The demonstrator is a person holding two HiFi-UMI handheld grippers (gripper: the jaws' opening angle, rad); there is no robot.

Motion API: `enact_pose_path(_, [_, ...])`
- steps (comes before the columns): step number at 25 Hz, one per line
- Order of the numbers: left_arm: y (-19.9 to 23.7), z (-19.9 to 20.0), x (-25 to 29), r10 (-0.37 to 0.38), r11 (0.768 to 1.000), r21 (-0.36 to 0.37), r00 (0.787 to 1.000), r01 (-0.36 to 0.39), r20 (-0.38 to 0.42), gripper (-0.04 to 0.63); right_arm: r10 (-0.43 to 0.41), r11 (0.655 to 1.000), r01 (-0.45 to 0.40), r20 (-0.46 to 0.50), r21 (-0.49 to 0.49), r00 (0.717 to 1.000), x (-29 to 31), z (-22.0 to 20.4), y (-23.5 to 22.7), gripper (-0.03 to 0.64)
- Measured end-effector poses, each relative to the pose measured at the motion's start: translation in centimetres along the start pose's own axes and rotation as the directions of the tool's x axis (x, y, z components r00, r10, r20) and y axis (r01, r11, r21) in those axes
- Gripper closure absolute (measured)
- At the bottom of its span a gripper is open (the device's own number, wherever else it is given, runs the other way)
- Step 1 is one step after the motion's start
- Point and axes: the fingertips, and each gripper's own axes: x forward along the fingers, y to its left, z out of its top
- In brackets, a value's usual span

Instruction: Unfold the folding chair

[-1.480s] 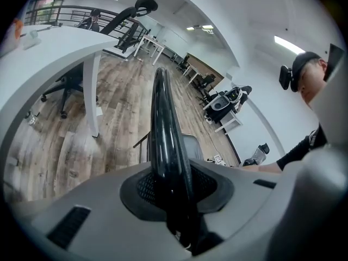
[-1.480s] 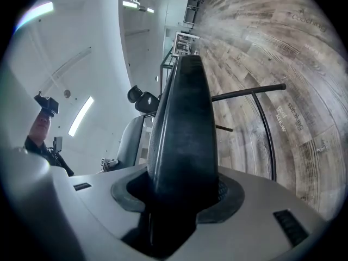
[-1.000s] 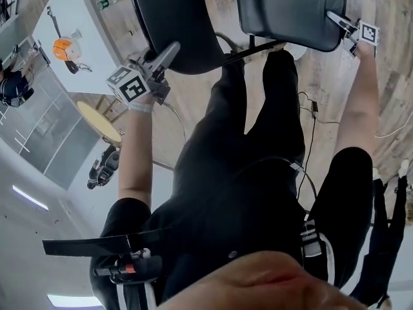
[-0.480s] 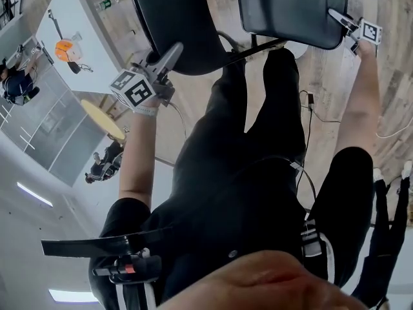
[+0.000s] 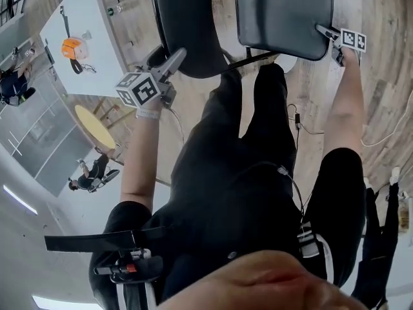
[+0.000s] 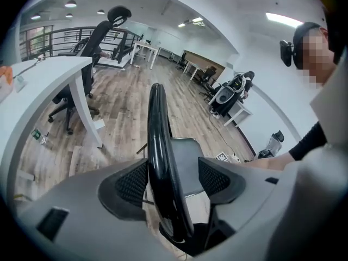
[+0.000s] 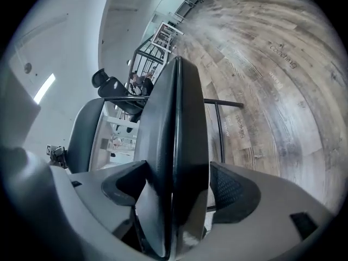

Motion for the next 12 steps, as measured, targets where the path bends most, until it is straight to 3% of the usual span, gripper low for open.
enact_pose_path(6, [0.7, 0.8, -2.3, 0.042, 0.999, 0.009, 0.997, -0.043, 0.057, 0.321, -0.091, 0.992, 0.097, 0.086, -0.076, 0.992, -4.4, 2.4, 0.4, 0.276])
enact_pose_path(9, [0.0, 1.6, -4.5, 0.056, 0.998, 0.031, 0.994, -0.059, 0.096, 0.321, -0.130, 0.979, 0.148, 0.128, -0.140, 0.983, -7.3, 2.6, 3.3, 0.276])
enact_pose_path(12, [-1.4, 3.2, -6.3, 0.045, 0.993, 0.106, 0.988, -0.061, 0.147, 0.322, -0.114, 0.969, 0.155, 0.209, -0.194, 0.971, -9.9, 3.7, 8.1, 0.276])
